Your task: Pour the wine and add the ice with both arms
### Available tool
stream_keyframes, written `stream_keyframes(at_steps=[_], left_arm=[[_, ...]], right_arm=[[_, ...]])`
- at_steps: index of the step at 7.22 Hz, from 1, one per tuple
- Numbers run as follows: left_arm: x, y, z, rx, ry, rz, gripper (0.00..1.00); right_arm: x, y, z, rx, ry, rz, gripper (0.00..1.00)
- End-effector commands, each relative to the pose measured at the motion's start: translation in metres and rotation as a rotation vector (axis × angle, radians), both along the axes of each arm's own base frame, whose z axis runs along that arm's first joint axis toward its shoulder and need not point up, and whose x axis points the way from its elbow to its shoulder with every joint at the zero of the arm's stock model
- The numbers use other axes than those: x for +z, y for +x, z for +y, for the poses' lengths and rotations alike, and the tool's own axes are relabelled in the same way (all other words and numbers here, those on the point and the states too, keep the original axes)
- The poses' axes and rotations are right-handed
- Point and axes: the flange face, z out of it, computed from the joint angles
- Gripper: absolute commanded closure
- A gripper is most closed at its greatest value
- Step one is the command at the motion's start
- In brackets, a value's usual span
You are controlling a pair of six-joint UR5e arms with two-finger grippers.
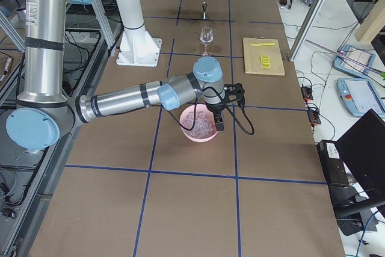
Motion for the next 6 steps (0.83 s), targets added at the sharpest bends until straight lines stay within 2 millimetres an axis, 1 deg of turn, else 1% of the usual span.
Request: stream_keyframes(at_steps=[1,2,3,4,5,6], left_arm=[[-0.004,-0.001,0.000,0.000,0.028,-0.005,0.00],[-0.003,-0.001,0.002,0.000,0.033,-0.005,0.00],[-0.003,-0.001,0.002,0.000,0.035,-0.005,0.00],[-0.003,-0.001,0.002,0.000,0.045,-0.006,0.00],[-0.001,0.000,0.005,0.001,0.048,-0.006,0.00],[0.001,0.000,0.008,0.001,0.045,-0.006,0.00]], right_arm=[[-0.007,-0.080,0.026,0.017,0.004,-0.013,0.00],[-0.011,-0.100,0.042,0.030,0.020,-0.088,0.00],[-0.002,-0.110,0.056,0.012,0.033,-0.079,0.00],[0.014,-0.121,0.067,0.002,0.017,-0.032,0.02],[0.037,-0.124,0.074,0.015,0.004,0.032,0.16],[0.053,-0.130,0.075,0.010,-0.015,0.059,0.35]])
